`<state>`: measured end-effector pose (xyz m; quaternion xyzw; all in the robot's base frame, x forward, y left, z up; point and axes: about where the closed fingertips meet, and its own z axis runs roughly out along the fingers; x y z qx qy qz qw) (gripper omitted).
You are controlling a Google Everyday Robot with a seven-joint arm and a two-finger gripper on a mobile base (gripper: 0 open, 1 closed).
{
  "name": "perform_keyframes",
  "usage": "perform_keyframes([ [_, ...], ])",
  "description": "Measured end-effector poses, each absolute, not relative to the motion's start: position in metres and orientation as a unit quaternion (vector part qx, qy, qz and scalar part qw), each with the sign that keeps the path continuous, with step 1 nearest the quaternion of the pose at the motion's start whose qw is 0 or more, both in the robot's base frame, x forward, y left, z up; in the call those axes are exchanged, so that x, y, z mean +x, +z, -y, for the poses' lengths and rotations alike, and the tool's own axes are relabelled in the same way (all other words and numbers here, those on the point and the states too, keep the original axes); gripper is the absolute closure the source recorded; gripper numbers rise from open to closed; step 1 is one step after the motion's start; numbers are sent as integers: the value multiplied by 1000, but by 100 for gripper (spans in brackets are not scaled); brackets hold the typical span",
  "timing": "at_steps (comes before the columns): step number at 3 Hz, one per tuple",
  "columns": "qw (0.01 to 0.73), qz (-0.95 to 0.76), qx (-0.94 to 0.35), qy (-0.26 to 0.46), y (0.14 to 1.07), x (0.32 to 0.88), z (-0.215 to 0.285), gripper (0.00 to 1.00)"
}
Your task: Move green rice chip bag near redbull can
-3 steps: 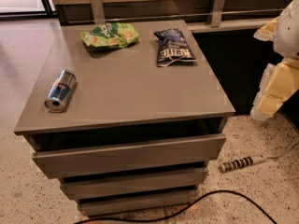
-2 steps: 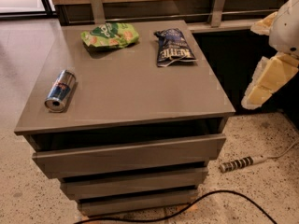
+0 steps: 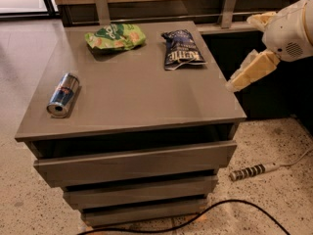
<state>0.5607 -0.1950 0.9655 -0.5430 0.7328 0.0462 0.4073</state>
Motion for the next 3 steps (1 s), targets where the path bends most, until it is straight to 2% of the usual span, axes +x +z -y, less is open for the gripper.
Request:
perform_keyframes([
  [3,441,-734,-513,61,960,579,183,0],
])
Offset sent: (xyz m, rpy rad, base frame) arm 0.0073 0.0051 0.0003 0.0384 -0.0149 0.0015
